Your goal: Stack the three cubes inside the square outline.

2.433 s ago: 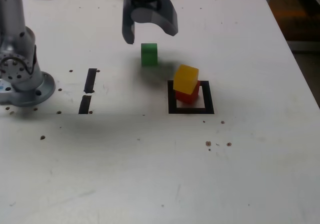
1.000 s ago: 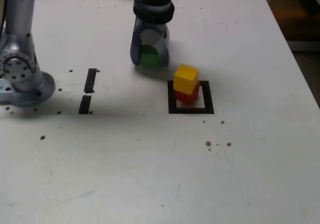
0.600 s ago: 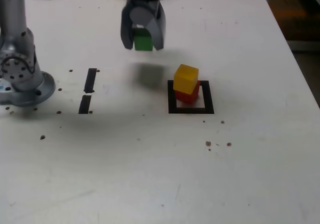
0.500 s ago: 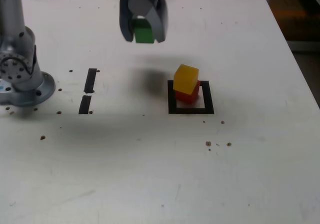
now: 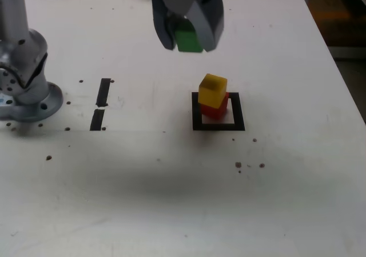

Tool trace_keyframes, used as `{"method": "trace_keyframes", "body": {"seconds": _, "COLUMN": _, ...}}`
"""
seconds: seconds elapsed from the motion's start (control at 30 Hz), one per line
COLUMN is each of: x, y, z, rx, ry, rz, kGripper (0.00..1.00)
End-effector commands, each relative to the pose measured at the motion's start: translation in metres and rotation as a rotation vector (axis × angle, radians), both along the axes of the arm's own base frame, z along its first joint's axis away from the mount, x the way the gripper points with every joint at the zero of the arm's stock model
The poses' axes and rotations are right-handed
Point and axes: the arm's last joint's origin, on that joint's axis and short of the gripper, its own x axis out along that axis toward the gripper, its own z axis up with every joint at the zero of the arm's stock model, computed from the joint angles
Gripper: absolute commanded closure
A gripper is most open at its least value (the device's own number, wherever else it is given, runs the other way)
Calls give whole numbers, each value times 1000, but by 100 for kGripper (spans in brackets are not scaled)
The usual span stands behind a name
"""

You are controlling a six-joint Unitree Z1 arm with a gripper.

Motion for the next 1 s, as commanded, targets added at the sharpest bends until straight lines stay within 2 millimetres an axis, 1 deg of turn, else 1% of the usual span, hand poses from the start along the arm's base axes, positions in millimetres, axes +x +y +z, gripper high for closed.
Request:
{"method": "trace_keyframes", "body": {"seconds": 0.0, "x": 7, "y": -6, "z": -4, "rx": -2, "ry": -2, "rz": -7, "kGripper": 89}}
{"method": "trace_keyframes", "body": {"seconds": 0.1, "x": 16, "y": -12, "z": -13, "rx": -3, "ry": 0, "rz": -14, "kGripper": 88}}
{"method": "trace_keyframes", "body": {"seconds": 0.23, "x": 26, "y": -14, "z": -24, "rx": 0, "ry": 2, "rz": -18, "kGripper": 87}}
{"method": "trace_keyframes", "body": {"seconds": 0.57, "x": 34, "y": -14, "z": -40, "rx": 26, "ry": 11, "rz": -19, "kGripper": 80}}
{"method": "trace_keyframes", "body": {"seconds": 0.7, "x": 34, "y": -14, "z": -47, "rx": 30, "ry": 14, "rz": -19, "kGripper": 74}}
{"method": "trace_keyframes", "body": {"seconds": 0.87, "x": 33, "y": -14, "z": -53, "rx": 27, "ry": 17, "rz": -14, "kGripper": 61}}
{"method": "trace_keyframes", "body": {"seconds": 0.97, "x": 33, "y": -14, "z": -56, "rx": 25, "ry": 16, "rz": -9, "kGripper": 56}}
